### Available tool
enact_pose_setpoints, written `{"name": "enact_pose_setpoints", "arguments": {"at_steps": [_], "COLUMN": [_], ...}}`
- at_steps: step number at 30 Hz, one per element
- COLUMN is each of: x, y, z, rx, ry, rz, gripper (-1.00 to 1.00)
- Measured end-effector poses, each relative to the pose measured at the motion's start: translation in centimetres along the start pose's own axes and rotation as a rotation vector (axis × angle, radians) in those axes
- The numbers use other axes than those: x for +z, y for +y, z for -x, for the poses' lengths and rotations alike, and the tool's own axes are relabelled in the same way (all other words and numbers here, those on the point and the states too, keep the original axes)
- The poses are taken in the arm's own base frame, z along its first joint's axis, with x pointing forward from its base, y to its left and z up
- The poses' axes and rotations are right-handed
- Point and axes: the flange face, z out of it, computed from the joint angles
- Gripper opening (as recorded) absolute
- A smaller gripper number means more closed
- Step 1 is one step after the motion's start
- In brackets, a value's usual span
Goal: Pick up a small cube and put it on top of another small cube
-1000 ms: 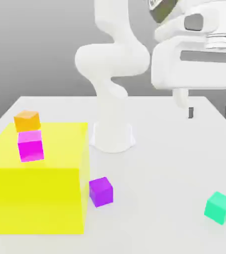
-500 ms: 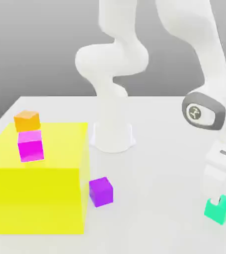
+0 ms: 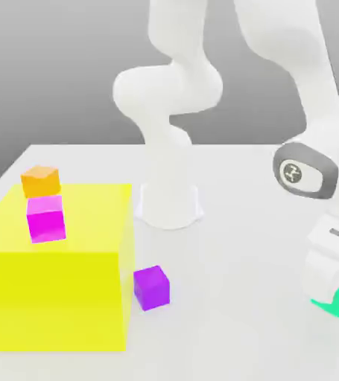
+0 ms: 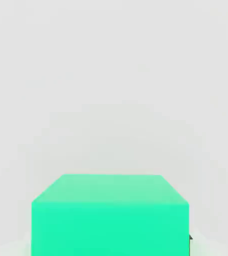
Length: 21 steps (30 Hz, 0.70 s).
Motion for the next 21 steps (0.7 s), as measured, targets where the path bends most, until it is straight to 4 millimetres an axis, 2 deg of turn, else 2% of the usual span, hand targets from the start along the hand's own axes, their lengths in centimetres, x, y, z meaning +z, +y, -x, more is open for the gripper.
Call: {"name": "enact_pose_setpoints", "arguments": {"at_steps": [2,5,6,10,12,15,18,21], "x": [-2.2,-5.5,-6.6,-11.2,-13.3,-16.3,-18.9,-21.1], "y": [4.2,13.1,16.0,23.5,28.0,34.6,40.6,45.8], "z": [-2.6,-6.2,-6.9,-7.0,-6.4,-4.4,-1.2,3.0], "rx": [0.081,0.26,0.317,0.451,0.54,0.676,0.808,0.933], "ry": [0.016,0.029,0.031,0.034,0.029,0.017,0.001,-0.017], "rz": [0.031,0.071,0.082,0.106,0.109,0.101,0.076,0.035], "gripper": [-1.0,-1.0,-1.0,-1.0,-1.0,-1.0,-1.0,-1.0]}}
